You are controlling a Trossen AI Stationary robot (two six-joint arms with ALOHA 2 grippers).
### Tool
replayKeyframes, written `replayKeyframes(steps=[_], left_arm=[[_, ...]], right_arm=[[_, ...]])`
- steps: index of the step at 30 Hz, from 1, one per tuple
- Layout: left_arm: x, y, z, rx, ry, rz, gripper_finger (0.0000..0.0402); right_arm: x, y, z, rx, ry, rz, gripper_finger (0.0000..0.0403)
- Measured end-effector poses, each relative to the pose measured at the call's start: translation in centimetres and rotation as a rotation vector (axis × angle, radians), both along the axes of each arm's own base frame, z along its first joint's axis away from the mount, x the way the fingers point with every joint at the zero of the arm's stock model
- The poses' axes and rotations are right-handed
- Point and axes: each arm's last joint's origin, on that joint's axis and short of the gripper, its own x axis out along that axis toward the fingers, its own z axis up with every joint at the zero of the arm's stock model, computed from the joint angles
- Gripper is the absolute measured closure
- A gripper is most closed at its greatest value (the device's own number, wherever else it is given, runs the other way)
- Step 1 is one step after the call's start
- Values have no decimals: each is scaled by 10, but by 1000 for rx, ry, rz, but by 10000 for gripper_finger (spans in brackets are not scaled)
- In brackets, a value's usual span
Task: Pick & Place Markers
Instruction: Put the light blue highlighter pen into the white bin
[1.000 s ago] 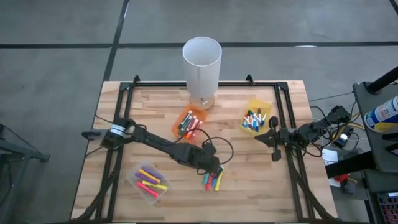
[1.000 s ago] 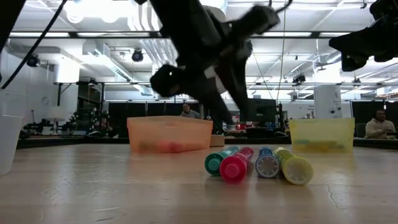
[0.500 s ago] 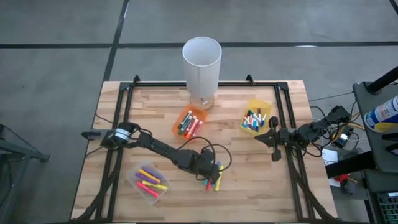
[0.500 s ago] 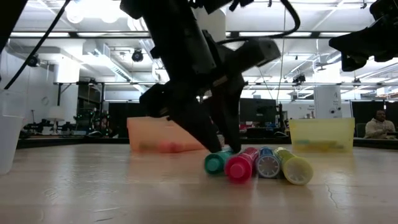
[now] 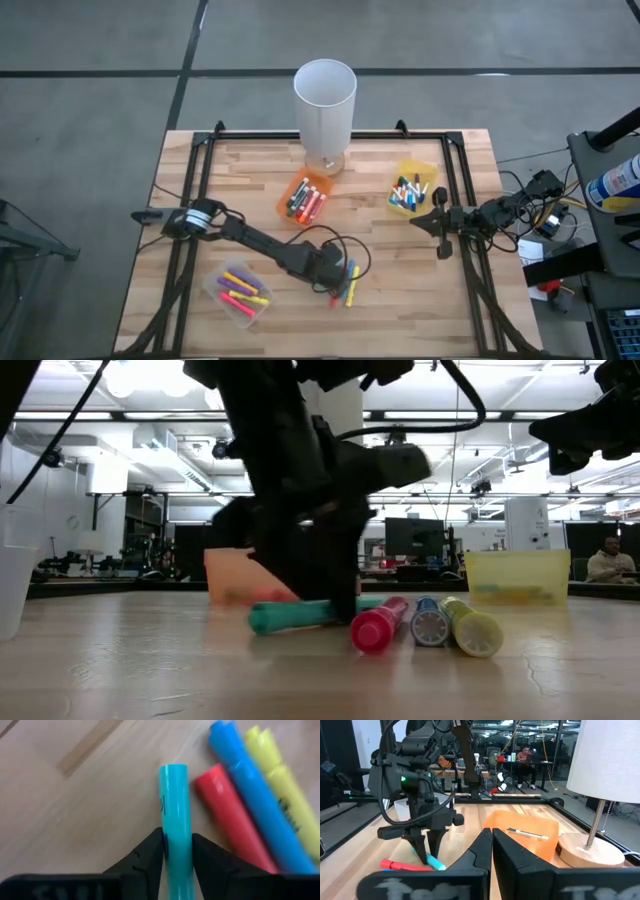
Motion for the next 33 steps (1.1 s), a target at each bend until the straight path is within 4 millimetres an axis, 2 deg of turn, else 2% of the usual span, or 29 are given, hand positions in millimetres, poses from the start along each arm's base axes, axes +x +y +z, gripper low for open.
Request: replayKeyframes(steps=[7,13,19,24,29,33], left_arm=[[-11,2,12,0,61,-41,349],[-27,0,30,37,129,-117,350],[-47,0,64,94,140,-219,350],[-74,-7,93,162,178,-404,350],[-109,-13,119,207,259,-457,350],[-137,-28,127,227,278,-521,349]], right_arm=[[0,0,0,0,1,0,394],[0,0,0,-1,1,0,394],[0,0,0,-1,1,0,394],[0,0,0,-1,1,0,394],[0,0,0,-1,1,0,394],[0,0,0,-1,1,0,394]])
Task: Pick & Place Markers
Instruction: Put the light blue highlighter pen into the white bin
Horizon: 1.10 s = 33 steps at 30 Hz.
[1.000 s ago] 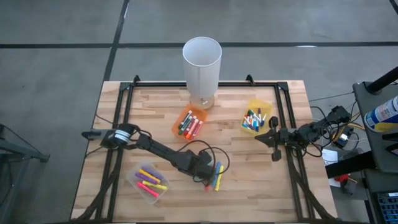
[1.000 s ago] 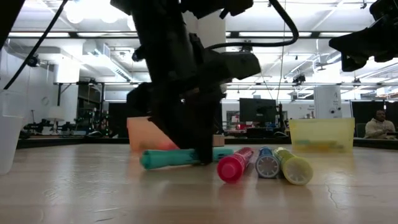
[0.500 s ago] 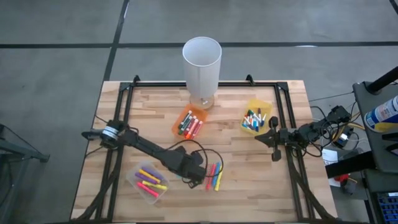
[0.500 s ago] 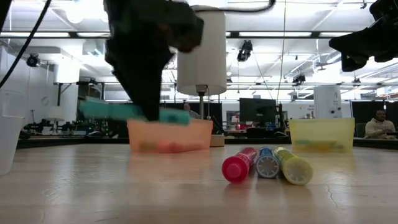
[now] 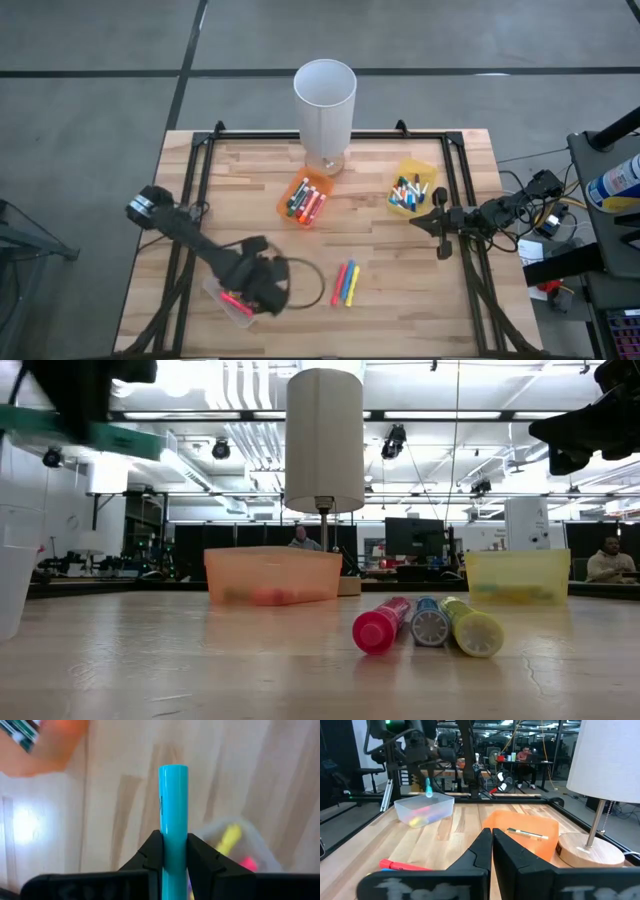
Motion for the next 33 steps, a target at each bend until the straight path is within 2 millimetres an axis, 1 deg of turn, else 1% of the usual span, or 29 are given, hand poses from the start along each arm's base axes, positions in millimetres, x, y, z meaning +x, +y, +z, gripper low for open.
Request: replayKeyframes(steps=[3,8,14,19,25,28,33], left_arm=[[-16,-10,-4,7,19,-34,348],[-35,-21,-24,50,76,-71,347],[-50,-29,-46,-20,164,-6,347],[-54,-36,-59,-99,162,30,346],[-56,-34,-67,-92,172,33,344],[-57,-34,-68,-90,175,34,334],[-56,-34,-68,-97,165,89,307]], right_arm=[[0,0,0,0,0,0,394],[0,0,0,0,0,0,394],[0,0,0,0,0,0,394],[0,0,0,0,0,0,394],[0,0,0,0,0,0,394],[0,0,0,0,0,0,394],[0,0,0,0,0,0,394]])
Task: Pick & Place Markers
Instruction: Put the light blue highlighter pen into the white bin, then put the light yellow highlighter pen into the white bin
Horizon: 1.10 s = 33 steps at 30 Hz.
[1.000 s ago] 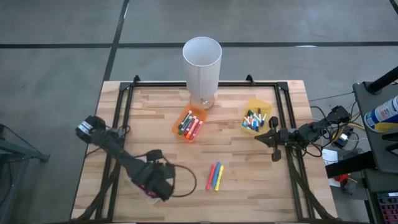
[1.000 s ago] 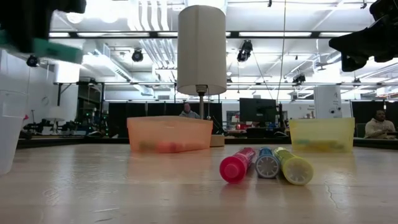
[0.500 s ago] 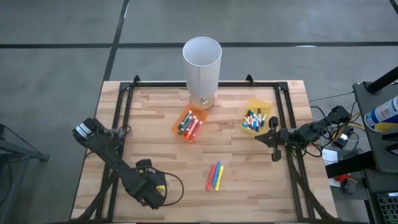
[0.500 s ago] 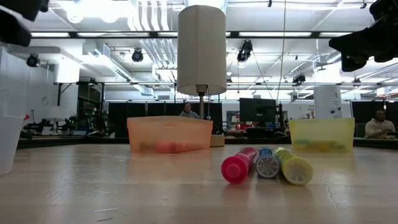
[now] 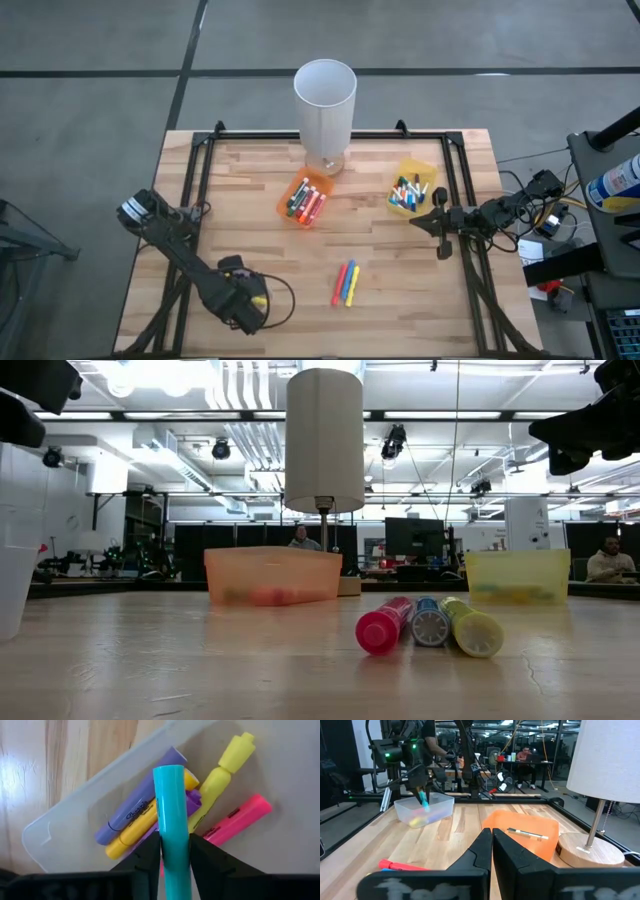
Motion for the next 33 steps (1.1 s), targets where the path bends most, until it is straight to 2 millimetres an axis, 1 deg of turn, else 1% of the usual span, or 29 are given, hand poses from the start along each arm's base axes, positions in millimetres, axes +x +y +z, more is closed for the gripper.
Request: replayKeyframes(steps=[8,13,19,22,25,28,31,33], left_arm=[[0,0,0,-4,-7,45,285],[0,0,0,-5,-5,32,283],[0,-1,1,-59,50,25,282],[3,-1,4,-76,44,51,282],[8,0,9,-75,15,100,282],[13,1,16,-28,-77,148,282],[18,1,21,30,-188,157,282],[20,1,22,41,-228,139,282]], right_arm=[[0,0,0,0,0,0,394],[0,0,0,0,0,0,394],[0,0,0,0,0,0,394],[0,0,0,0,0,0,394],[0,0,0,0,0,0,394],[0,0,0,0,0,0,394],[0,0,0,0,0,0,394],[0,0,0,0,0,0,394]])
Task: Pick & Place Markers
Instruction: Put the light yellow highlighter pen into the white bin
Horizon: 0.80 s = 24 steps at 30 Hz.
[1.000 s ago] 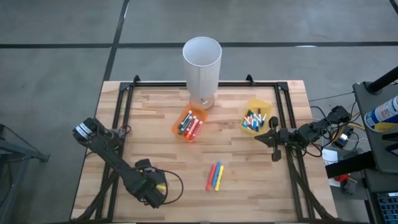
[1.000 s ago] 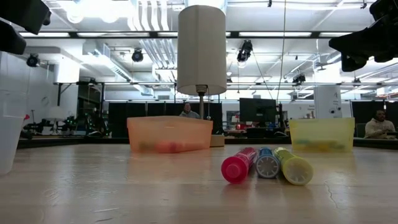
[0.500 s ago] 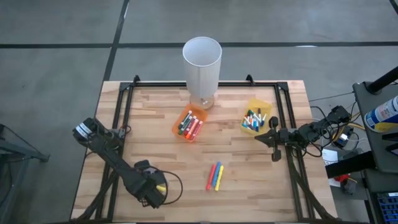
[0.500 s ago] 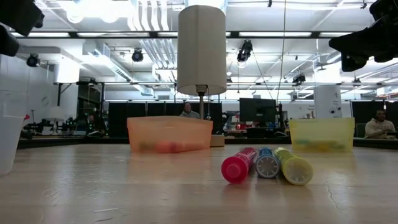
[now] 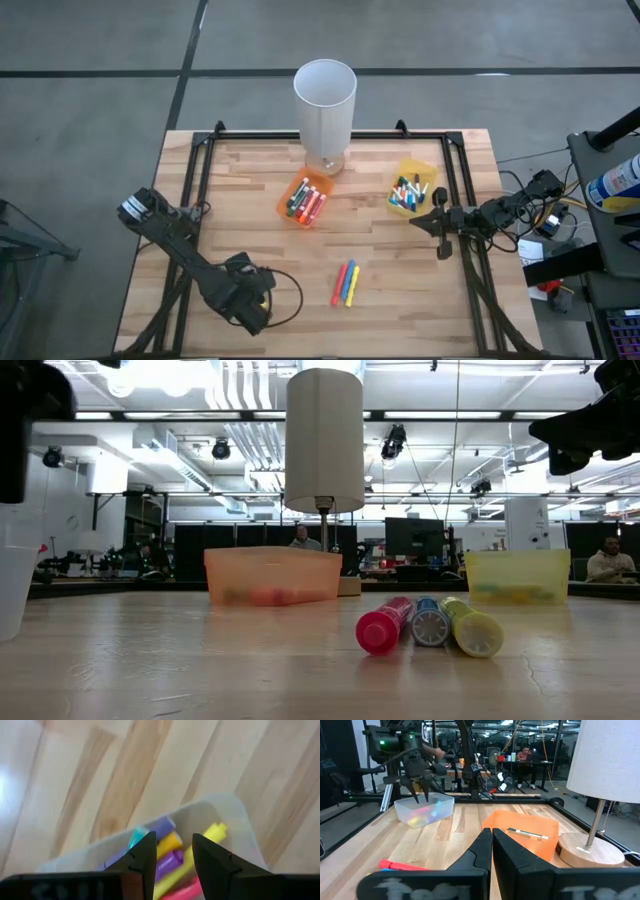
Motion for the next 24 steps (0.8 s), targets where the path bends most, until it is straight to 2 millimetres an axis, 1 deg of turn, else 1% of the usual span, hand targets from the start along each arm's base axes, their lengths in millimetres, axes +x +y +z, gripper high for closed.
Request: replayKeyframes(steps=[3,5,8,11,13,15,18,19,22,24], left_arm=[[5,1,-1,48,-83,-12,282],[11,2,-1,97,-178,29,282],[22,0,2,106,-319,67,282],[35,-4,9,144,-532,101,282],[43,-6,16,221,-694,127,282],[48,-7,23,313,-813,141,282],[56,-7,29,432,-855,69,282],[60,-6,31,451,-858,44,282],[75,4,36,444,-862,-9,282],[85,12,35,387,-835,-92,282]], right_arm=[[0,0,0,0,0,0,394],[0,0,0,0,0,0,394],[0,0,0,0,0,0,394],[0,0,0,0,0,0,394],[0,0,0,0,0,0,394],[0,0,0,0,0,0,394],[0,0,0,9,-2,0,394],[0,0,1,49,-7,2,394],[0,0,2,260,-31,7,394],[0,0,3,327,-41,8,394]])
